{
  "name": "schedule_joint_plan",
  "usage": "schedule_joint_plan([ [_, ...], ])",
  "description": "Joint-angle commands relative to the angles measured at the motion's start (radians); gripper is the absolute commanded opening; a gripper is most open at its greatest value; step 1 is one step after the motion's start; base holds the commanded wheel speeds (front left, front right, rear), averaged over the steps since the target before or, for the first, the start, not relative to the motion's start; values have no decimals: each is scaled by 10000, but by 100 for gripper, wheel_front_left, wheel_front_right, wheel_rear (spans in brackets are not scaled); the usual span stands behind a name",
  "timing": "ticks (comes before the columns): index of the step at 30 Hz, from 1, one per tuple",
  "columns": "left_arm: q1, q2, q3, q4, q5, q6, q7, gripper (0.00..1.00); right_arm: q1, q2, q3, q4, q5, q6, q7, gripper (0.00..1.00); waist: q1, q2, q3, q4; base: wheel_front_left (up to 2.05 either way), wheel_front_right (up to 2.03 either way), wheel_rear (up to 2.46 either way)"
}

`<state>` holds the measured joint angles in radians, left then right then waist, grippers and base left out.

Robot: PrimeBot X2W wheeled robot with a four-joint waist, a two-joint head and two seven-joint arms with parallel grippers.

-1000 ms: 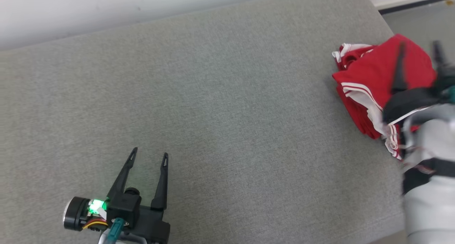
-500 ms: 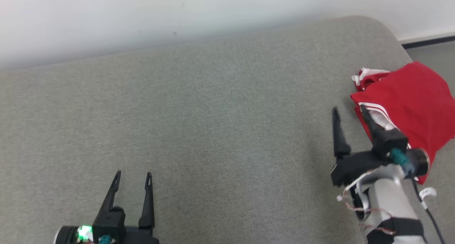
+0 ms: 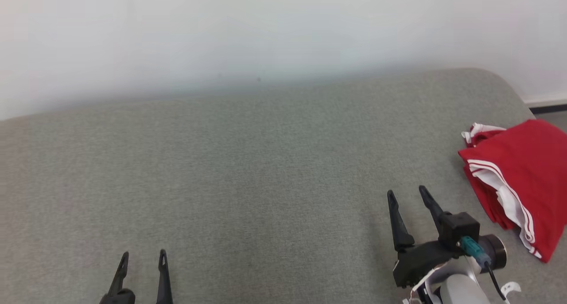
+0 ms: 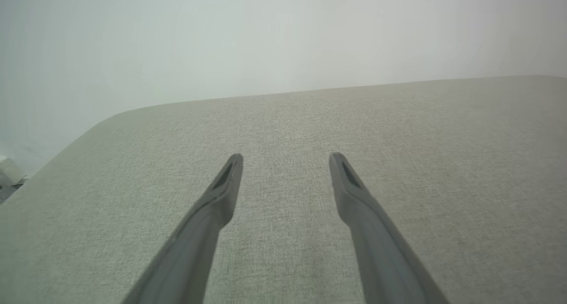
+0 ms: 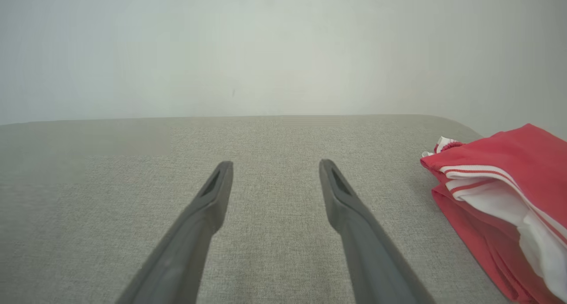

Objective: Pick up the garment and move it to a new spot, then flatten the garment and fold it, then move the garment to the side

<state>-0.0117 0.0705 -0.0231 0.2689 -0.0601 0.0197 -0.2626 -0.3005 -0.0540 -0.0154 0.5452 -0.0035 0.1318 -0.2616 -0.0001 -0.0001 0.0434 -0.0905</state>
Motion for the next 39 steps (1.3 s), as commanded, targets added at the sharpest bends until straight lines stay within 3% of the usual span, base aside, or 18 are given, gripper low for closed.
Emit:
schedule_joint_plan([
  [1, 201, -35, 78, 36, 4, -2, -28, 100, 224, 34, 46, -30, 57, -30, -33, 100, 1, 1, -303, 308, 0, 0, 0],
  [17, 732, -145, 700, 196, 131, -82, -28, 100, 1011, 45, 280, -226, 661, -30, -35, 100, 1, 1, -783, 485, 0, 0, 0],
  [37, 778, -201, 766, 289, 29, -261, -28, 100, 996, 45, 383, -150, 659, -30, -34, 100, 1, 1, -828, 472, 0, 0, 0],
  [38, 681, -182, 746, 293, 40, -215, 3, 0, 960, 19, 354, -144, 656, 0, -2, 0, 1, 1, -828, 472, 0, 0, 0],
  [39, 684, -186, 741, 380, 38, -209, 9, 0, 989, 19, 346, -74, 658, 2, 14, 0, 1, 1, -829, 474, 0, 0, 0],
])
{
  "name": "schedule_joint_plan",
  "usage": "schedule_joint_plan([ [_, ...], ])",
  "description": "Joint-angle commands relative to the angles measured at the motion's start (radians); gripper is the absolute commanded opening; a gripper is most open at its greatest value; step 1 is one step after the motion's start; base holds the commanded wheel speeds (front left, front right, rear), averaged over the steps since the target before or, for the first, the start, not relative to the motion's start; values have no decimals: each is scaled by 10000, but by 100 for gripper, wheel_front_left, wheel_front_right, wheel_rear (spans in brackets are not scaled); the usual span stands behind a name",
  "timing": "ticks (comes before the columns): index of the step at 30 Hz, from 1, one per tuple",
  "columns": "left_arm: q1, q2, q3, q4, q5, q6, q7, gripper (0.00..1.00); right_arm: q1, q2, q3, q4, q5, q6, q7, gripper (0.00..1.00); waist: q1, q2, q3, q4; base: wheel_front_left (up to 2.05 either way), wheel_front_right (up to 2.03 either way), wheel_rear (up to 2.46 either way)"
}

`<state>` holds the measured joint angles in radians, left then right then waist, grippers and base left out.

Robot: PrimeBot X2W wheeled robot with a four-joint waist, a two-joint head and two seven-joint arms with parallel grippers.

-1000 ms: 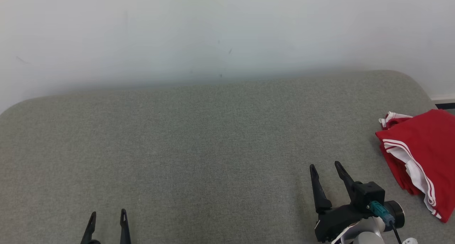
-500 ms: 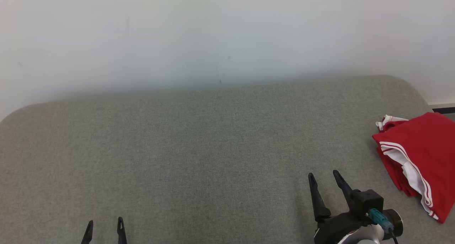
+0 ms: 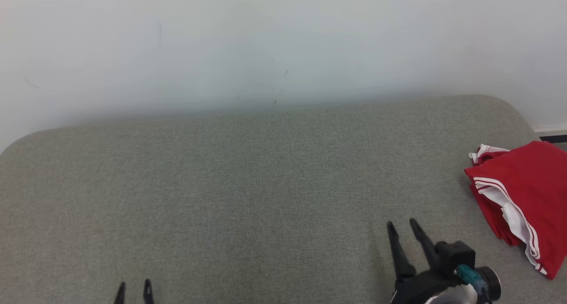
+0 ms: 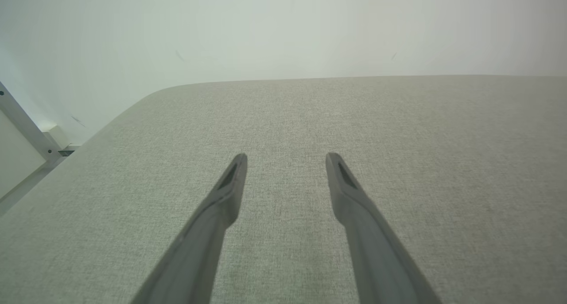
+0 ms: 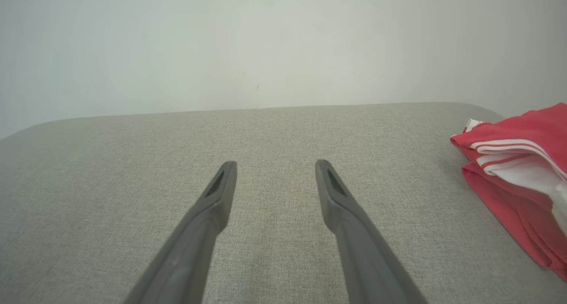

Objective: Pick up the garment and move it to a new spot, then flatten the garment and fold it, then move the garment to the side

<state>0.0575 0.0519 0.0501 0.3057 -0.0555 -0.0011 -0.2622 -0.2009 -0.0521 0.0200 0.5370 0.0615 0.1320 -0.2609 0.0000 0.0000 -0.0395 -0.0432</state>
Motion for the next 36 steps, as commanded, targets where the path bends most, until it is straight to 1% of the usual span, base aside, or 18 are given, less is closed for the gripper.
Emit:
schedule_joint_plan([
  [1, -6, -10, 16, 103, -34, -4, 26, 0, 12, 2, -27, 83, 34, 0, 35, 0, 0, 0, 1, 2, 0, 0, 0],
  [3, 33, -25, 1, 302, -45, -3, 67, 0, 207, 4, -29, 272, 44, 0, 82, 0, 0, 0, 1, 2, 0, 0, 0],
  [8, -205, -23, 179, 365, -1088, -95, 443, 0, 131, 5, -257, 175, 1083, -1, 459, 0, 0, 0, 17, 19, 0, 0, 0],
  [21, -402, -19, 170, 89, -3681, -309, 951, 0, 361, 7, -348, -486, 3670, -3, 955, 0, 0, 0, 62, 64, 0, 0, 0],
  [27, -512, -18, 202, 11, -4733, -398, 1186, 0, 409, 8, -426, -724, 4719, -5, 1188, 0, 0, 0, 83, 84, 0, 0, 0],
  [28, -512, -18, 202, 11, -4733, -398, 1186, 0, 409, 8, -426, -724, 4719, -5, 1188, 0, 0, 0, 83, 84, 0, 0, 0],
  [36, -651, -15, 253, -71, -6034, -511, 1494, 0, 474, 10, -534, -1001, 6009, -6, 1490, 0, 0, 0, 110, 112, 0, 0, 0],
])
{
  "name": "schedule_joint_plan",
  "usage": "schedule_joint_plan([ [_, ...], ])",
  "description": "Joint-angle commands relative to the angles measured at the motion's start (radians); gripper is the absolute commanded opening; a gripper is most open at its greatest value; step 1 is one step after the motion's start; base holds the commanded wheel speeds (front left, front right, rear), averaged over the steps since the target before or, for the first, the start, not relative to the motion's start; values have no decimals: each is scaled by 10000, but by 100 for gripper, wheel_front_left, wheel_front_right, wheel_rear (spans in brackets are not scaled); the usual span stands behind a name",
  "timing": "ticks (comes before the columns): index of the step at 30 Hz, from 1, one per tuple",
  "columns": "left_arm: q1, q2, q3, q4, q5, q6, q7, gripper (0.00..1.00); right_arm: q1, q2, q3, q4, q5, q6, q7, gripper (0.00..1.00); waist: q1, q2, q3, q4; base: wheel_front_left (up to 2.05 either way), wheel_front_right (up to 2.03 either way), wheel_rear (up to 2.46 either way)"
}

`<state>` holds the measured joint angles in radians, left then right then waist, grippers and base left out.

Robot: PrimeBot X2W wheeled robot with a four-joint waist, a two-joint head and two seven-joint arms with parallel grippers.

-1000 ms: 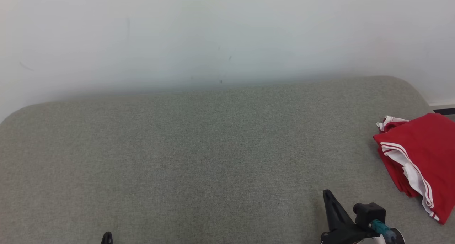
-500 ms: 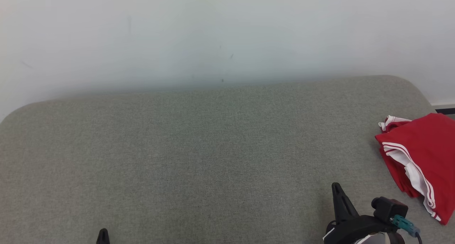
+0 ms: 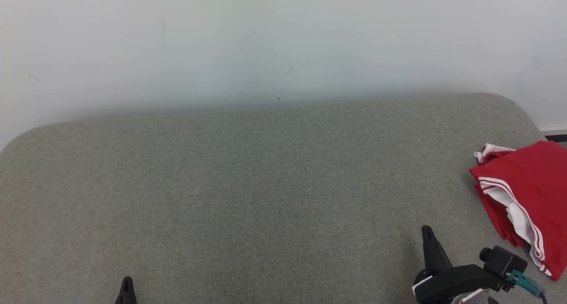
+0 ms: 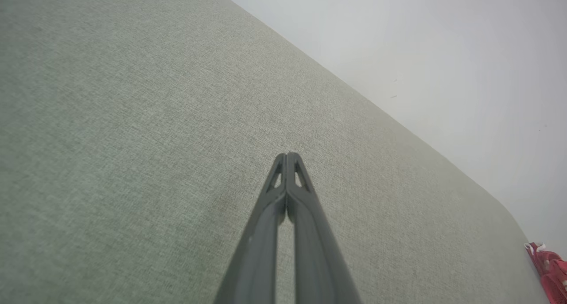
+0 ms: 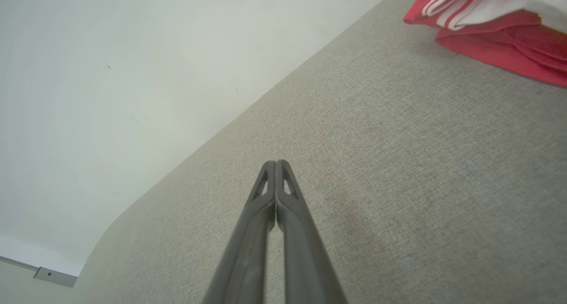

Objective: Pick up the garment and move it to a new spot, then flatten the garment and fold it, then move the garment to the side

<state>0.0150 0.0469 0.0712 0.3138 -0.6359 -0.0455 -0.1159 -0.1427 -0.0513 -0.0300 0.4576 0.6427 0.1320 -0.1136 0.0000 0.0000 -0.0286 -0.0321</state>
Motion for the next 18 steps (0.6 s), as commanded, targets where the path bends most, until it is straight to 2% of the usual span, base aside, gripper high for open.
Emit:
schedule_joint_plan([
  [1, -247, 35, 49, -162, -389, -81, 64, 0, -100, 2, -46, -239, 356, -6, 58, 0, 0, -1, 4, 4, 0, 0, 0],
  [18, -531, 39, 153, -312, -2777, -272, 636, 0, 21, 5, -252, -735, 2730, -10, 624, 0, 0, -1, 62, 63, 0, 0, 0],
])
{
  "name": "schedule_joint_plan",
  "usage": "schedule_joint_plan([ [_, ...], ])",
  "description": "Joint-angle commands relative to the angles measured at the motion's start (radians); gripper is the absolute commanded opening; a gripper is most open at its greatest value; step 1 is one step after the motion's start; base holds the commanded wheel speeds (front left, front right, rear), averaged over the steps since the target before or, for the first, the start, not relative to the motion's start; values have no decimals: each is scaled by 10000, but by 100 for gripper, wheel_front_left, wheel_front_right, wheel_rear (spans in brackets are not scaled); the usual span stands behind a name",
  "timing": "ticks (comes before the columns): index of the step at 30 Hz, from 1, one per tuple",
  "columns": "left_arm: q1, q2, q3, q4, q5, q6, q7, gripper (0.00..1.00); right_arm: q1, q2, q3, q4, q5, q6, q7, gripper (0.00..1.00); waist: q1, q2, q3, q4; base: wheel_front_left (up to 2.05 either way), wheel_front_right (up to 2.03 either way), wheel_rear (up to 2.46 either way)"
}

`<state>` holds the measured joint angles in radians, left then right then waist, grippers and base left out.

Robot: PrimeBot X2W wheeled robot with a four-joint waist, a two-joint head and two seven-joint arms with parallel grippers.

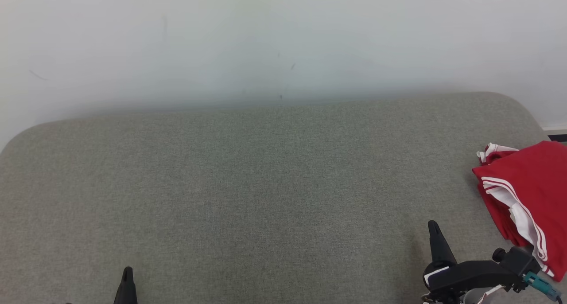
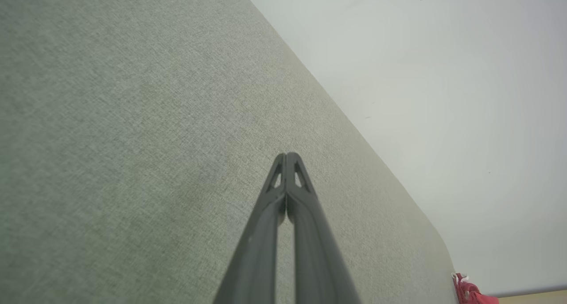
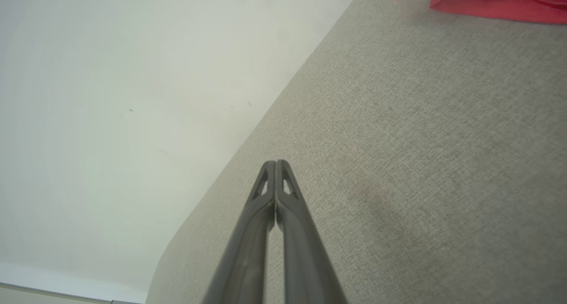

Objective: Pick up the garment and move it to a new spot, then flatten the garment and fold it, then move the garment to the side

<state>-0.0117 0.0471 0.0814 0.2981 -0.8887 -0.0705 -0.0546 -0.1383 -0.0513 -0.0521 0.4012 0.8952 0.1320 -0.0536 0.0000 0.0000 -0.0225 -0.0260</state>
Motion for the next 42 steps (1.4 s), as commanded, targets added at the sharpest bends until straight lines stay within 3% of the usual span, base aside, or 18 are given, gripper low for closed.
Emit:
schedule_joint_plan([
  [1, -275, 38, 57, -164, -372, -37, 54, 0, -16, 6, -43, -199, 338, -10, 56, 0, 0, 0, 4, 5, 0, 0, 0],
  [42, -769, 44, 240, -417, -4721, -419, 1104, 0, 201, 13, -420, -1096, 4690, -17, 1096, 0, 0, 0, 144, 146, 0, 0, 0],
])
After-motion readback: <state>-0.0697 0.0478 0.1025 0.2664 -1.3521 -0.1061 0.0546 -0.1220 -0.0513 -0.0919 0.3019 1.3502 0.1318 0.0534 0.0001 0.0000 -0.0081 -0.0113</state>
